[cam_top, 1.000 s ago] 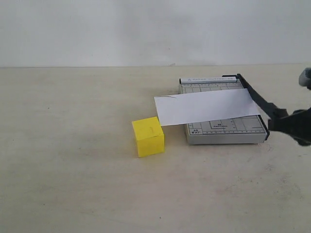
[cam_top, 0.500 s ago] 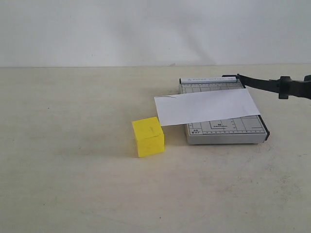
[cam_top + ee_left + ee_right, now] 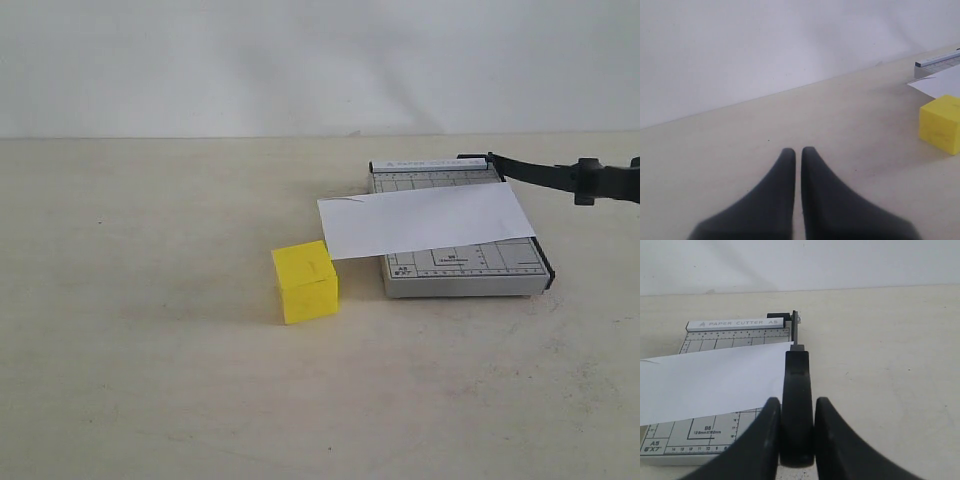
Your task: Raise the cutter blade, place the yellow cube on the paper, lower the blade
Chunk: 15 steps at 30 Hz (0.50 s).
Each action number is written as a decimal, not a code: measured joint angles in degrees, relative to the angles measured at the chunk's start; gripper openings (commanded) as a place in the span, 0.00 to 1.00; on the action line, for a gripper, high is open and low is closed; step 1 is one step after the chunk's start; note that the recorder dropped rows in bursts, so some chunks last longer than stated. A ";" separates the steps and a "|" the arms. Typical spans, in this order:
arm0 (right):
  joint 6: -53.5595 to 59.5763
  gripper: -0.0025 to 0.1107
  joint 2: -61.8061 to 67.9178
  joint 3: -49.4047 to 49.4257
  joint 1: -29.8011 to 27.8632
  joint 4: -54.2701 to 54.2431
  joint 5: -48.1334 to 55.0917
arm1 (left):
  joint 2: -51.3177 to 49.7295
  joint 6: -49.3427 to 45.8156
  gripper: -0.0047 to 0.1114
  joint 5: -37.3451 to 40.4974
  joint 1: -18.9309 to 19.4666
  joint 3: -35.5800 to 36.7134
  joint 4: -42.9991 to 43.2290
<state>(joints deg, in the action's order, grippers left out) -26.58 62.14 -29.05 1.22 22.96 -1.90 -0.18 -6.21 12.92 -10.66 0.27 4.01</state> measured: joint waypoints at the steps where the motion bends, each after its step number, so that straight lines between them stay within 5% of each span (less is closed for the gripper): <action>1: 0.00 0.39 -0.23 0.00 0.00 0.00 0.29 | 0.00 0.00 0.08 0.00 0.00 0.00 0.00; 10: -0.09 0.46 -2.81 -0.45 -0.21 -0.51 6.33 | 0.00 0.00 0.08 0.00 0.00 0.00 0.00; 15: -0.09 0.46 -9.39 -0.53 -1.01 -0.40 21.06 | 0.00 0.46 0.08 -0.12 0.00 -0.09 -1.11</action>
<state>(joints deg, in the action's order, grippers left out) -26.67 52.75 -29.58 0.21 22.56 19.16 -0.18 -5.75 12.80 -10.66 0.18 2.90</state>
